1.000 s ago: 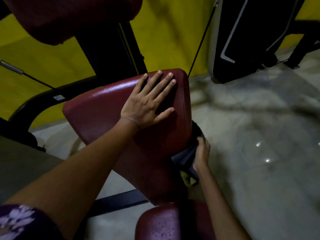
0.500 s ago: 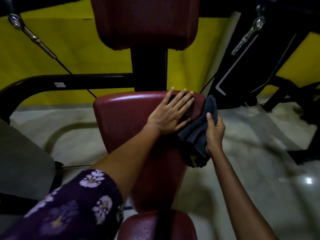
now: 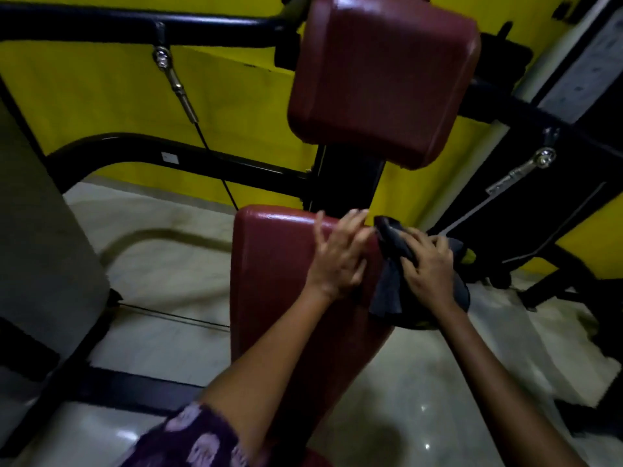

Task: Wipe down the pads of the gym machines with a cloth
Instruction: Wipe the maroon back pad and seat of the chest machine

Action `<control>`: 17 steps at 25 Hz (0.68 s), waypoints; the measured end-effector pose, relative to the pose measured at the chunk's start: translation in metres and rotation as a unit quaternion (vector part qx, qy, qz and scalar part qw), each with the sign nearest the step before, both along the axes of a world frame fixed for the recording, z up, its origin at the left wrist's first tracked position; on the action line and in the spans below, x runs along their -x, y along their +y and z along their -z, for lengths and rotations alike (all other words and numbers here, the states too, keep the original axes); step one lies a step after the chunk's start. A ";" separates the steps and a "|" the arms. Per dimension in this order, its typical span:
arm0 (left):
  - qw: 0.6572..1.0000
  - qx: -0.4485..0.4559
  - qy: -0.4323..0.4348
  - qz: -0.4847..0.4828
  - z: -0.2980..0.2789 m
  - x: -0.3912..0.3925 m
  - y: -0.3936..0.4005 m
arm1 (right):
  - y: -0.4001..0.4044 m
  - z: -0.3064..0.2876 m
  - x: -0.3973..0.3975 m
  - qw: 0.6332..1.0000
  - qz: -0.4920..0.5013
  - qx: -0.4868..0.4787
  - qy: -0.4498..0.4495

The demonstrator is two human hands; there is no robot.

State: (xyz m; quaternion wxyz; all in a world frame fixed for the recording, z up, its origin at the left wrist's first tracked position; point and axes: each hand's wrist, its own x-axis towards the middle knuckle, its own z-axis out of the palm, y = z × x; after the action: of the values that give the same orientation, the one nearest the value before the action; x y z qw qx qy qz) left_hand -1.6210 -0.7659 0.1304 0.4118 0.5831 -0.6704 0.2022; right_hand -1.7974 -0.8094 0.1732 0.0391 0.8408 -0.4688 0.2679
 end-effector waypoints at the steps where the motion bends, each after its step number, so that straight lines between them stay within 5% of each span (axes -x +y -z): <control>1: 0.994 -0.007 0.091 -0.065 0.016 -0.005 0.014 | -0.002 -0.003 -0.009 0.999 -0.017 0.014 0.031; 5: 0.946 -0.086 0.214 -0.226 0.086 -0.034 0.082 | -0.005 -0.006 -0.046 0.986 -0.088 0.092 0.104; 9: 0.883 -0.144 0.395 -0.208 0.085 -0.040 0.097 | 0.005 -0.012 -0.116 0.970 -0.146 0.126 0.148; 13: 0.887 -0.171 0.388 -0.180 0.084 -0.042 0.103 | 0.012 -0.020 -0.160 0.954 -0.190 0.119 0.199; 17: 0.891 -0.188 0.382 -0.158 0.081 -0.047 0.110 | 0.003 -0.020 -0.123 0.909 -0.243 0.162 0.297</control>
State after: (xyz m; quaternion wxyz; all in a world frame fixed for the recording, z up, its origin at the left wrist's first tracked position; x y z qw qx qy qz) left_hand -1.5737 -0.6564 0.0490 0.4811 0.7802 -0.3862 -0.1035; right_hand -1.6744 -0.8066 0.1934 0.2457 0.9516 -0.1666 0.0790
